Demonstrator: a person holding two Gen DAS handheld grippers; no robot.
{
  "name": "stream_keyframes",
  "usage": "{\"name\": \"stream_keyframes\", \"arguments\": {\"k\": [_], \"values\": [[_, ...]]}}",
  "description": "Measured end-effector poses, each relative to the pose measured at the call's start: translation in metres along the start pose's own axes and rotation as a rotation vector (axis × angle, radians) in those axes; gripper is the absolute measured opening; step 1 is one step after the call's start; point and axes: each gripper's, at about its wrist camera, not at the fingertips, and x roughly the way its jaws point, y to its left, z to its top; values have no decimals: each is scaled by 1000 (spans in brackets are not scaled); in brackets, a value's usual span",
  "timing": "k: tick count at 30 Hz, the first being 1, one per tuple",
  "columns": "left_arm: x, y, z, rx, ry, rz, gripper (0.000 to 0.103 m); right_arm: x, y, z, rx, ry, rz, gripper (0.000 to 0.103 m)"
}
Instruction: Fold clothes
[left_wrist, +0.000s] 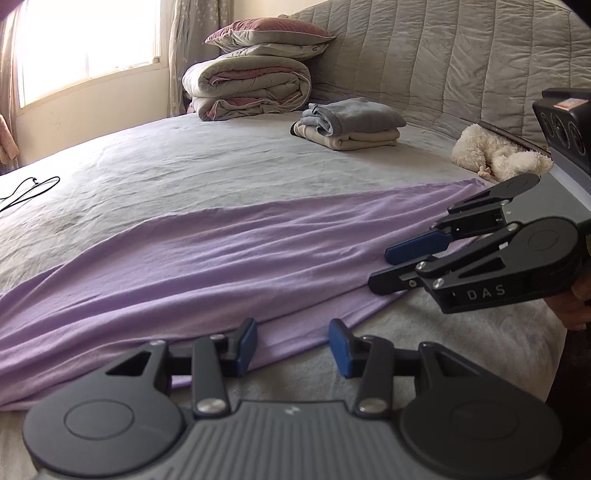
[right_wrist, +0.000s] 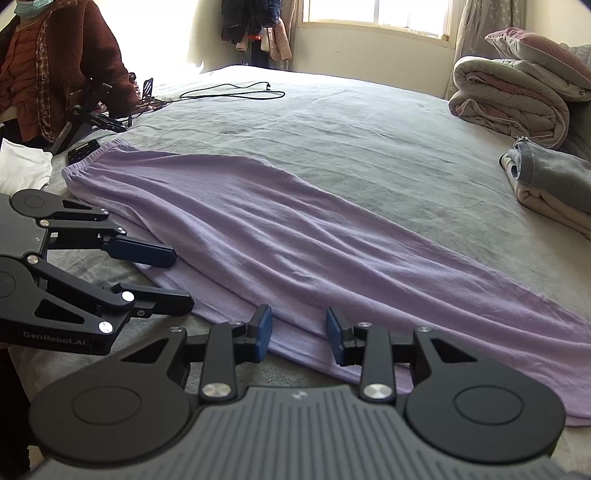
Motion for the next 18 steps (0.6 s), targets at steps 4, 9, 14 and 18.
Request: {"name": "stream_keyframes", "arguments": {"k": [4,9,14,18], "values": [[-5,14,2,-133,16,-30,44,5,6,2,-8,-2,20,37],[-15,43,3,-359,-2,-11,44,9,18,8,-22,-11,56,37],[-24,73,-1,-532,-23,50,42,12,31,13,-36,-21,92,37],[-29,89,-8,-630,-27,88,42,15,41,17,-47,-28,120,37]]}}
